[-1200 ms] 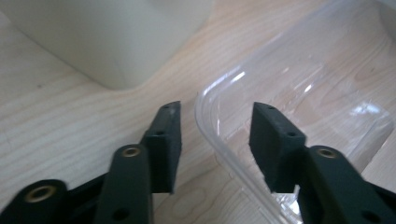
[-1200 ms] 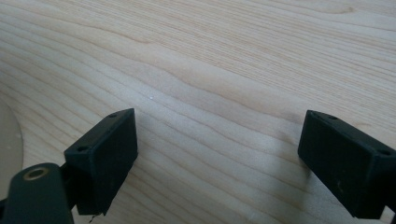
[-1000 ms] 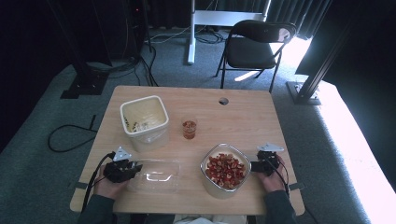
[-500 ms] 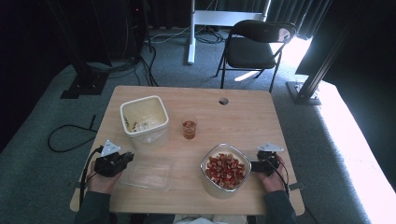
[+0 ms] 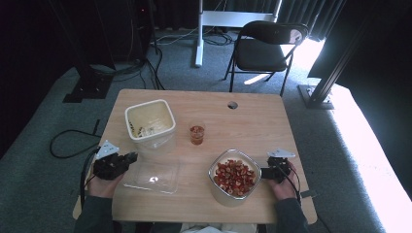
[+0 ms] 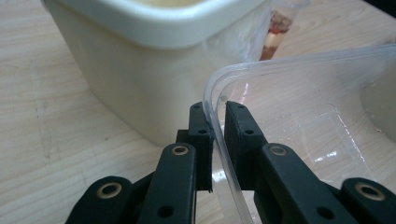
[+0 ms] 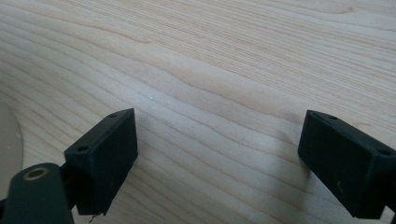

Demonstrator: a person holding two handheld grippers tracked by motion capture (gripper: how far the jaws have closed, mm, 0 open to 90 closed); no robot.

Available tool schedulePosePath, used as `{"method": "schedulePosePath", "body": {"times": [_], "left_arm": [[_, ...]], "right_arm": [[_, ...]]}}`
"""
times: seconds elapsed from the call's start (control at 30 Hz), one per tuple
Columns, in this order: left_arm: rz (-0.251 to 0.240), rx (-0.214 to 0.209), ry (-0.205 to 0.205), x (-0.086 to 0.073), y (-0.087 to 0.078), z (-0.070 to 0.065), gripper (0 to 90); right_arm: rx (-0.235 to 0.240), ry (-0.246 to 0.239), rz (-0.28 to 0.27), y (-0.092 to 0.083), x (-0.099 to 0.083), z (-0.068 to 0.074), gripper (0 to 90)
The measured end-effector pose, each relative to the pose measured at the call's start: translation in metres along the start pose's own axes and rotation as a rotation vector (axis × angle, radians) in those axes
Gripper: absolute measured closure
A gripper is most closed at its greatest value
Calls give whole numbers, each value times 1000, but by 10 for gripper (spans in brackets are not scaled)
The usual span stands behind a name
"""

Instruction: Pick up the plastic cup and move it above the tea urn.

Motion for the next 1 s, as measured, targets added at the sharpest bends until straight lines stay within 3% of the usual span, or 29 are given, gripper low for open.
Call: {"method": "schedulePosePath", "body": {"times": [0.23,0.77,1.0], "left_arm": [[-18,-16,11,14,-8,-4,824],[-77,24,17,42,-36,4,824],[-121,52,13,63,-49,13,823]], "right_arm": [[0,0,0,0,0,0,114],[0,0,0,0,0,0,114],[0,2,1,0,0,0,114]]}}
Point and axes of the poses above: each handheld gripper's, and its own axes: y roughly forward along the jaws, x roughly out of its top, z roughly to its left, the point moved 8 cm from there along y, roughly forward along the jaws, and after that the axes turned 8 degrees about -y, right-handed, at the moved point
